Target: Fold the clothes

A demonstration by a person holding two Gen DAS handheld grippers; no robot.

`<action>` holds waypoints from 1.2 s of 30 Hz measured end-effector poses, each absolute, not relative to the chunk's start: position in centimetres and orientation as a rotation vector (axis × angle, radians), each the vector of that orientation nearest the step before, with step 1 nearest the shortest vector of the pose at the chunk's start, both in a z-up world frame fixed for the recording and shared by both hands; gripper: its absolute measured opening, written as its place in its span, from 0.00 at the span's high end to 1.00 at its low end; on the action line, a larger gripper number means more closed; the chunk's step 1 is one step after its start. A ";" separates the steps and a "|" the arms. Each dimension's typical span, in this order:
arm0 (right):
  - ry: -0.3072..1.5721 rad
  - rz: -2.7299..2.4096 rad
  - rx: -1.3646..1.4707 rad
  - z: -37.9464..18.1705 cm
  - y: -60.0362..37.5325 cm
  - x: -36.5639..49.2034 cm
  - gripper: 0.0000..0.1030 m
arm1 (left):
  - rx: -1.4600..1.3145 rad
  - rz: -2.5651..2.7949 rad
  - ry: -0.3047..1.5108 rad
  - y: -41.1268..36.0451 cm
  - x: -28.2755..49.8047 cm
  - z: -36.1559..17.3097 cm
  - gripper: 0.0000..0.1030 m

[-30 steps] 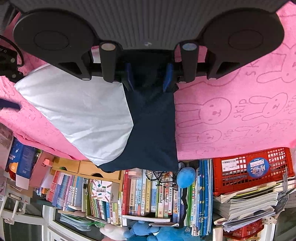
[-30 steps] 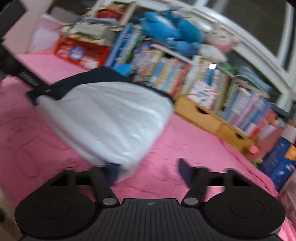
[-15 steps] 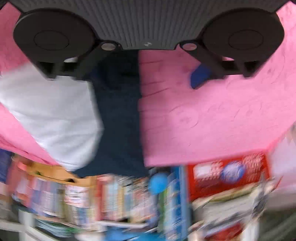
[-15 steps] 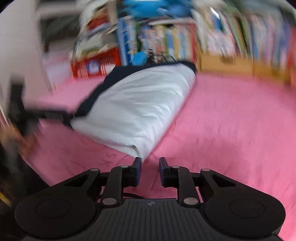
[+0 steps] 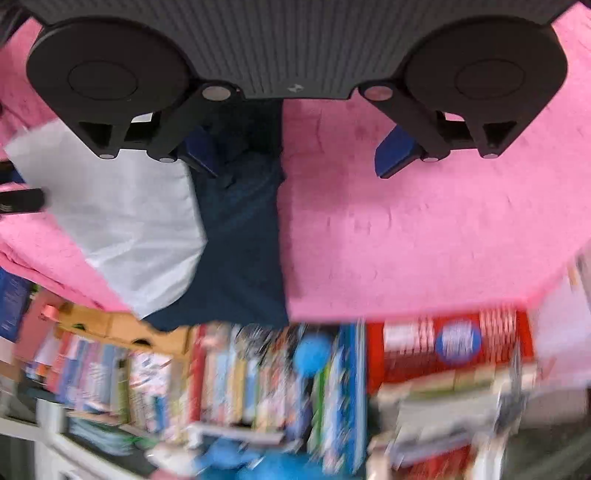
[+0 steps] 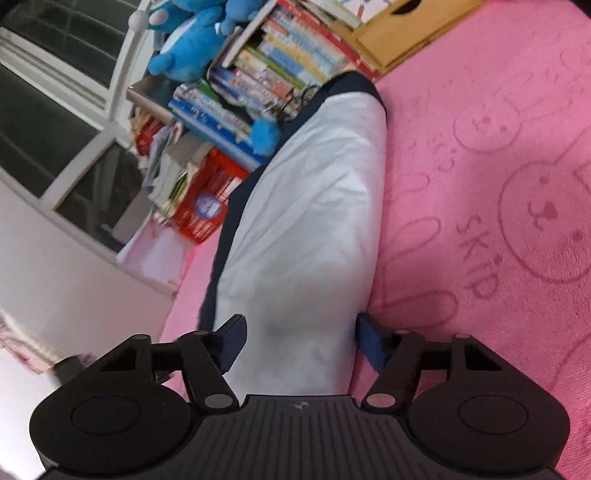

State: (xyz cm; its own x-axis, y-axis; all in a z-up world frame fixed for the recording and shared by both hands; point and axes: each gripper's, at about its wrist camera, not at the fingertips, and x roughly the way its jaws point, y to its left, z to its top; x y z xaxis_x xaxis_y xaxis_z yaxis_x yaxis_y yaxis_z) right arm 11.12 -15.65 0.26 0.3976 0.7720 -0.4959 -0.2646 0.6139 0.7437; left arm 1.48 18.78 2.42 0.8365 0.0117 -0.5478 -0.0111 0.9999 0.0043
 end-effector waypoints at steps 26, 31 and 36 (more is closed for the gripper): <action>1.080 0.743 1.074 -2.4 -16.2 11.5 0.46 | 0.318 -0.489 0.535 6.5 0.0 -0.7 0.61; 1.019 0.651 1.054 -1.9 -16.4 12.5 0.47 | 0.356 -0.481 0.577 6.3 0.8 -2.2 0.58; 0.933 0.540 1.021 -1.6 -17.3 15.2 0.68 | 0.263 -0.500 0.596 7.3 0.9 -2.4 0.57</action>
